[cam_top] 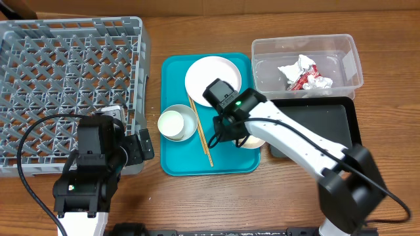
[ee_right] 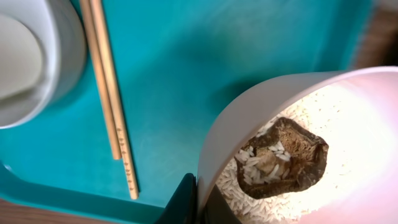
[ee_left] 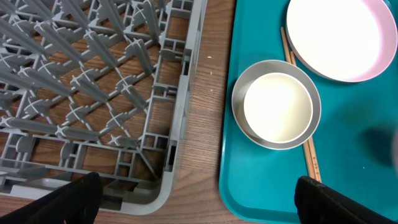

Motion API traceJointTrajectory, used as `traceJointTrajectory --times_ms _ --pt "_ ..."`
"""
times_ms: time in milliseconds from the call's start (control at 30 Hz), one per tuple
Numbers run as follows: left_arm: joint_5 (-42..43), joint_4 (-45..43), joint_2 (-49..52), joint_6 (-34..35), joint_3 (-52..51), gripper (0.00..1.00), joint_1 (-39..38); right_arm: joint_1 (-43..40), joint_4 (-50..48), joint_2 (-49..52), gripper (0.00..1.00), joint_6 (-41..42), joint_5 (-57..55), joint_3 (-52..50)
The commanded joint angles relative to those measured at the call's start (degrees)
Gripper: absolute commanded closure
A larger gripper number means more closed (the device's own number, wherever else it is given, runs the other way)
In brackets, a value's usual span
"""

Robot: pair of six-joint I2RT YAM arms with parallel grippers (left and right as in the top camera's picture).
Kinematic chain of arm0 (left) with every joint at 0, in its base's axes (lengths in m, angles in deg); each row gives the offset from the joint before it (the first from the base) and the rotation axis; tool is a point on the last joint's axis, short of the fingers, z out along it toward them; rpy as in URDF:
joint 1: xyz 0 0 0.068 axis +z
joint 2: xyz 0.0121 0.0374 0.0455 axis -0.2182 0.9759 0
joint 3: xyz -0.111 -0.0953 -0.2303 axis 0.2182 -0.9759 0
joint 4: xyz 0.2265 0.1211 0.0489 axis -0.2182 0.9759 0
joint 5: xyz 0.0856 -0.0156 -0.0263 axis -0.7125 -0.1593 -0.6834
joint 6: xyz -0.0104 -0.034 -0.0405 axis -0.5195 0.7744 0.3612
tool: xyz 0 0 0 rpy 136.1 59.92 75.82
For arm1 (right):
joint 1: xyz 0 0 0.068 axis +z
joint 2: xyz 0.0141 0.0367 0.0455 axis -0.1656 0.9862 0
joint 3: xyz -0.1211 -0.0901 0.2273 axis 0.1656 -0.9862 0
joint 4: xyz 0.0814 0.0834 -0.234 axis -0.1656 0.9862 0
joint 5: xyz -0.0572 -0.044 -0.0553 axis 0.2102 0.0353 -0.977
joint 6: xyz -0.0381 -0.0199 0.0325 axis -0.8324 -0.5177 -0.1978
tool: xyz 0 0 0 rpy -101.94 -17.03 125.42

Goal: Sort waste into correct bins and load items into the dishwasher
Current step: 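Grasp the rim of the pink rice bowl with the right gripper, then tip the pink bowl over the black tray to dump rice and scrap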

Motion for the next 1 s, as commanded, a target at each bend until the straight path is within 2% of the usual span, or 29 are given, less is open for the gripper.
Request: traceJointTrajectory --times_ms 0,133,233,600,800,967 --pt "0.0 0.0 0.0 -0.1 1.3 0.00 0.0 -1.4 0.1 -7.2 0.96 -0.1 -4.3 3.2" --pt "0.0 0.0 0.0 -0.1 1.3 0.00 0.0 -6.3 1.0 -11.3 0.96 -0.1 -4.0 3.2" --pt "0.0 0.0 0.0 -0.1 1.3 0.00 0.0 -12.0 2.1 -11.7 0.96 -0.2 0.7 3.2" --pt "0.1 -0.2 0.0 -0.1 1.3 0.00 0.0 -36.3 1.4 -11.6 0.96 -16.2 33.9 2.4" --pt "0.1 -0.3 0.0 -0.1 1.3 0.00 0.0 -43.6 1.6 -10.0 0.96 -19.8 46.4 1.6" --pt "0.1 -0.3 0.0 -0.1 1.3 0.00 0.0 -46.9 -1.8 -7.7 0.96 -19.8 52.8 -4.4"
